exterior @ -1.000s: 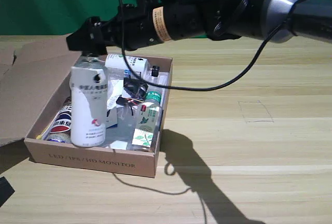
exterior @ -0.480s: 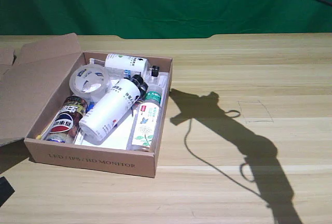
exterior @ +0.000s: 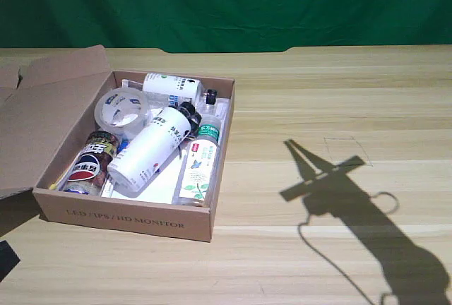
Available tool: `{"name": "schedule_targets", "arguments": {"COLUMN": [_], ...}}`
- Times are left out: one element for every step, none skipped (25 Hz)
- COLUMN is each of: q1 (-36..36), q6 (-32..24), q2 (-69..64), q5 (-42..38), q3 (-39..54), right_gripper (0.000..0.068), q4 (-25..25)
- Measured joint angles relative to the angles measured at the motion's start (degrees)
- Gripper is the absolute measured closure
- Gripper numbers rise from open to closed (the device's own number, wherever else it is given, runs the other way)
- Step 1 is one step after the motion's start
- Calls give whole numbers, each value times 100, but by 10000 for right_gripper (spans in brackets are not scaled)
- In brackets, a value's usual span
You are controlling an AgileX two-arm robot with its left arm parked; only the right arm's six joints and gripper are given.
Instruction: Place the white bottle into the box.
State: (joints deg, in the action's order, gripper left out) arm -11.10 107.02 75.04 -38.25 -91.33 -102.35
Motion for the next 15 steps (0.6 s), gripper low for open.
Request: {"name": "schedule_targets", "arguments": {"q1": [-42, -71, -71, -71, -71, -71, -71, -71, -71, -71, -71, -71, -71, -71, -71], "q6": [-118, -351, -542, -811, -979, -1116, -1285, -1385, -1462, -1544, -1572, -1603, -1616, -1622, -1624], "q2": [-131, -323, -462, -628, -765, -896, -1066, -1176, -1274, -1404, -1478, -1636, -1743, -1834, -2004], "q5": [197, 572, 887, 1267, 1633, 1930, 2328, 2563, 2710, 2899, 2961, 3029, 3044, 3057, 3064], "q3": [67, 212, 348, 530, 697, 876, 1179, 1377, 1538, 1826, 1996, 2344, 2564, 2789, 3111], "right_gripper": [680, 680, 680, 680, 680, 680, 680, 680, 680, 680, 680, 680, 680, 680, 680], "q4": [6, 20, 36, 49, 61, 68, 88, 107, 117, 136, 151, 172, 172, 178, 191]}}
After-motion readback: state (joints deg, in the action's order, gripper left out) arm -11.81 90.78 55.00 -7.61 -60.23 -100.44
